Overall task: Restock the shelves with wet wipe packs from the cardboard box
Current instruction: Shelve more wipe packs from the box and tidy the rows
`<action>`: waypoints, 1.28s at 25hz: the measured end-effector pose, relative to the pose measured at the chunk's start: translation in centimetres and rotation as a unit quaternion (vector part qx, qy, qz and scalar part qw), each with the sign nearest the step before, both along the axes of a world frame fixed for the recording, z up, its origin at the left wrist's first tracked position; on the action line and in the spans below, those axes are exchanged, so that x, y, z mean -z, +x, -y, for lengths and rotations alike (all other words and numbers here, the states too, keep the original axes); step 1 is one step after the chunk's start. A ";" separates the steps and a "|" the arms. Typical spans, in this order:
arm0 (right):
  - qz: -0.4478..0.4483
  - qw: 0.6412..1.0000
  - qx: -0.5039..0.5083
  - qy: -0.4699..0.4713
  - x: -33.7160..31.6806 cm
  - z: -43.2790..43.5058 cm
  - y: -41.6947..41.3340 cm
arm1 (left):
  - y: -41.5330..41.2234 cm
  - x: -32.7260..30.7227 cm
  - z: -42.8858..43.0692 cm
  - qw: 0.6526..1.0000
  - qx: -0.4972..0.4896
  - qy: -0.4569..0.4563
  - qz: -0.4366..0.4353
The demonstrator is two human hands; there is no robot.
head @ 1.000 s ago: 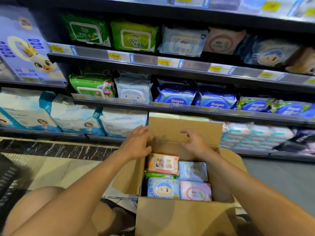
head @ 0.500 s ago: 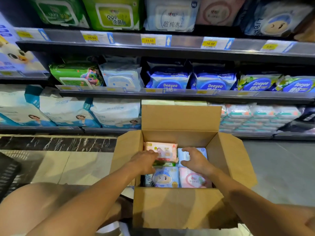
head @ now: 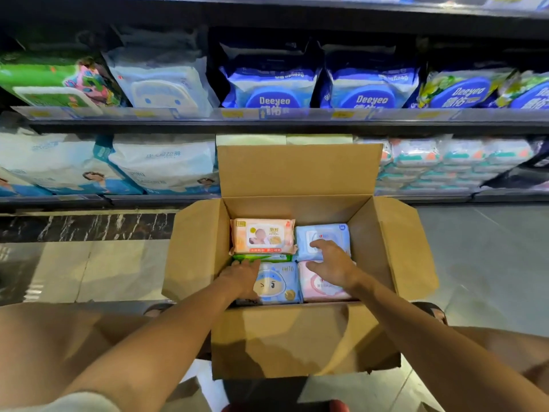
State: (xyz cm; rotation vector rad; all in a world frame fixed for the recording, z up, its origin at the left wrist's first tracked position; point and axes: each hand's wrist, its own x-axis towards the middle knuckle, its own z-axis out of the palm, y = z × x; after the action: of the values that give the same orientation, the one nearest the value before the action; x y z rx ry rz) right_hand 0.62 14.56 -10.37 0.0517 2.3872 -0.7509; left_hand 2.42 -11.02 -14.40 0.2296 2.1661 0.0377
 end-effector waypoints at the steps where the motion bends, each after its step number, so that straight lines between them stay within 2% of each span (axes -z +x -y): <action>1: 0.000 1.000 0.000 0.003 0.2 -0.3 -0.1 | -0.1 0.4 0.0 1.000 -0.017 0.001 0.005; 4: 0.003 1.000 0.001 0.010 0.4 -1.2 -0.4 | -0.7 1.0 0.1 0.998 -0.053 0.005 0.022; 9: 0.019 1.000 -0.001 0.021 0.5 -2.0 0.0 | -1.1 0.7 0.2 1.000 -0.002 -0.009 -0.014; 13: 0.014 0.999 -0.018 0.029 0.5 -2.0 0.4 | -2.4 -0.6 0.0 1.000 0.006 -0.006 0.002; 19: -0.008 1.000 -0.004 0.021 -0.7 -2.0 1.4 | -2.7 -2.6 -0.6 0.990 -0.126 0.053 0.026; 21: -0.014 1.000 0.001 0.022 -1.0 -2.4 1.7 | -2.0 -2.6 -1.3 0.965 -0.232 0.121 0.034; 24: -0.023 1.000 0.014 0.012 -1.8 -2.9 2.1 | -0.3 -2.9 -2.3 0.906 -0.364 0.214 0.017; 32: -0.028 0.997 0.065 -0.014 -2.9 -3.0 2.7 | 0.6 -6.9 -0.3 0.782 -0.505 0.364 -0.035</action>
State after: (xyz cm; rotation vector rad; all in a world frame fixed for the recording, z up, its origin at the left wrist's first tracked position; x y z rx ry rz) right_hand 3.32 17.55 -7.49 0.1783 2.4441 -0.8580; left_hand 3.07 -10.77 -7.54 -0.5423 1.9922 1.5042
